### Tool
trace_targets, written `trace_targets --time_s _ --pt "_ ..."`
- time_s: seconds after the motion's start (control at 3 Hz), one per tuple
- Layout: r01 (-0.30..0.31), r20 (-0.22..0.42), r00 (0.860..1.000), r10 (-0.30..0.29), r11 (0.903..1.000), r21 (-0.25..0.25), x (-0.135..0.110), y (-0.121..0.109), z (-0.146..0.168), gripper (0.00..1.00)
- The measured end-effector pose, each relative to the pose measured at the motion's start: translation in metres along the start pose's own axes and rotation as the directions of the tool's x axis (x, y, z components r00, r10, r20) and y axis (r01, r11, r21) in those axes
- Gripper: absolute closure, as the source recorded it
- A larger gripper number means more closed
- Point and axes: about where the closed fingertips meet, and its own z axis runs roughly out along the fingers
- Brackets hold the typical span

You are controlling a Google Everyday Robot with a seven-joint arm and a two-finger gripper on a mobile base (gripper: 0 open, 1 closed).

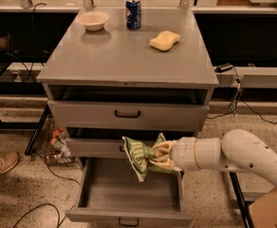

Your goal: Pick green jalapeno chip bag from bottom drawer and place on counter

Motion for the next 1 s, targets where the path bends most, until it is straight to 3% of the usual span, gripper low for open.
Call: trace_targets --time_s 0.33,0.67,1.0 --pt "0.092 -0.002 0.996 -0.093 0.9930 0.073 -0.034 -0.025 -0.045 1.00" --pt "0.236 -0.008 0.971 -0.238 0.9576 0.165 -0.096 -0.057 -0.108 1.00" --pt "0.293 -0.008 0.954 -0.299 0.9279 0.231 -0.144 -0.093 -0.141 1.00"
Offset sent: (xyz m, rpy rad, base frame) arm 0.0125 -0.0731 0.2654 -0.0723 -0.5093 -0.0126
